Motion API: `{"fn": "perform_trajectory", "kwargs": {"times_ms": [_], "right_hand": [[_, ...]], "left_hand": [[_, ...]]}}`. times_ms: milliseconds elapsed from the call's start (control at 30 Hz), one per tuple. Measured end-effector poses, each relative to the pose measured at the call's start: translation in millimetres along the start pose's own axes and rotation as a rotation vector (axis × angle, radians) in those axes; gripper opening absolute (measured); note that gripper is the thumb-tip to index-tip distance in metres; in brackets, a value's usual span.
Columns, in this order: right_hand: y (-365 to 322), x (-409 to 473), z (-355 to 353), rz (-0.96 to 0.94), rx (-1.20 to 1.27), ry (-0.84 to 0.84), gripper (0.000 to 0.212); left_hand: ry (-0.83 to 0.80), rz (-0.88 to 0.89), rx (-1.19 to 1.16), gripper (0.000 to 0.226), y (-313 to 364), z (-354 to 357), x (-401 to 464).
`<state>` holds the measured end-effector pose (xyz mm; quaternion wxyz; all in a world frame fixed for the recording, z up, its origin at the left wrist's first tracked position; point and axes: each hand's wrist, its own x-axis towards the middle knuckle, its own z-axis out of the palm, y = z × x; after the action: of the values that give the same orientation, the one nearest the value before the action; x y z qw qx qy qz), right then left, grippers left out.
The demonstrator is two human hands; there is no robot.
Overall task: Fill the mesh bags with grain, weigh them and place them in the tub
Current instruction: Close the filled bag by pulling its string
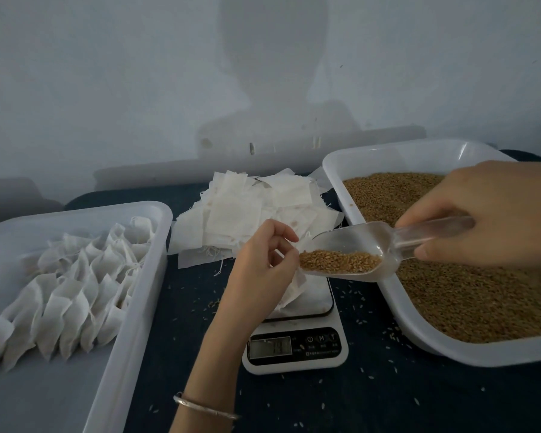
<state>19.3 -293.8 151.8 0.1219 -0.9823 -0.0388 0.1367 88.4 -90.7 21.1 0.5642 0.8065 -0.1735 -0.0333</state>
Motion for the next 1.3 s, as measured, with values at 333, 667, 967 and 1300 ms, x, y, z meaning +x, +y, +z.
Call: {"fn": "perform_trajectory", "kwargs": {"times_ms": [333, 667, 967, 1300], "right_hand": [[-3, -2, -1, 0.022, -0.028, -0.004, 0.039], [-7, -4, -5, 0.04, -0.016, -0.043, 0.035], [-3, -4, -4, 0.024, 0.01, -0.017, 0.04], [58, -21, 31, 0.054, 0.393, 0.022, 0.037]], "left_hand": [[0.017, -0.009, 0.012, 0.019, 1, -1, -1], [0.005, -0.009, -0.002, 0.018, 2, 1, -1], [0.011, 0.0, 0.002, 0.018, 1, 1, 0], [0.032, -0.001, 0.039, 0.018, -3, 15, 8]]}}
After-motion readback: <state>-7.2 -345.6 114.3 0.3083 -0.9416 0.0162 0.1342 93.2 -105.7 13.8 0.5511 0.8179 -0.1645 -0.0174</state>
